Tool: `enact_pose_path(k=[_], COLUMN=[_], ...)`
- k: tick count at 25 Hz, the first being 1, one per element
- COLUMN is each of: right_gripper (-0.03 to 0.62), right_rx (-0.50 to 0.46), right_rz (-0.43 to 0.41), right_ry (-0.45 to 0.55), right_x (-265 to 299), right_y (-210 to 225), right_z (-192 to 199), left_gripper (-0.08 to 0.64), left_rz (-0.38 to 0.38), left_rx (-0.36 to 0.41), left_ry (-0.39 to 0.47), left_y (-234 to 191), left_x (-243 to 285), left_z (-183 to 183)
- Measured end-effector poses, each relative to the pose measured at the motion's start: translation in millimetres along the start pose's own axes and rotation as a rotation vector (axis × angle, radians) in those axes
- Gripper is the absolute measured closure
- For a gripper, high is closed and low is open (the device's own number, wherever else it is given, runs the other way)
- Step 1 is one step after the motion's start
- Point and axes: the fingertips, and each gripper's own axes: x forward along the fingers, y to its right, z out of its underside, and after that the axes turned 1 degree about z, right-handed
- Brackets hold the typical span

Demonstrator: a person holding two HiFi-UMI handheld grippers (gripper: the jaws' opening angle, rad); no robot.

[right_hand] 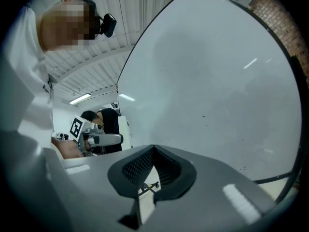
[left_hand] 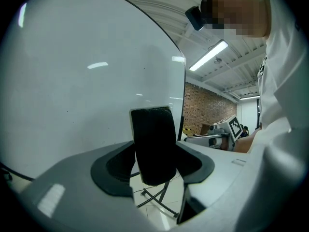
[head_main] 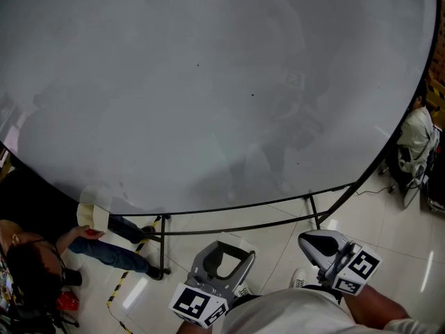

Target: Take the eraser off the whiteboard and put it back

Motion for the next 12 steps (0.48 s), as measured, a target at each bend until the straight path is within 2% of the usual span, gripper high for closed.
enact_pose_path(k=[12], right_gripper=[0.591], right_rx=[-0.003], right_rz=[0.012], right_ry=[0.002], right_x=[0.5], right_y=[5.2], right_z=[-3.0], left_gripper=[0.290], left_rz=[-0.013], left_rx=[0.001], left_ry=[-0.020], left_y=[-2.8], left_x=[8.9], left_z=[8.2])
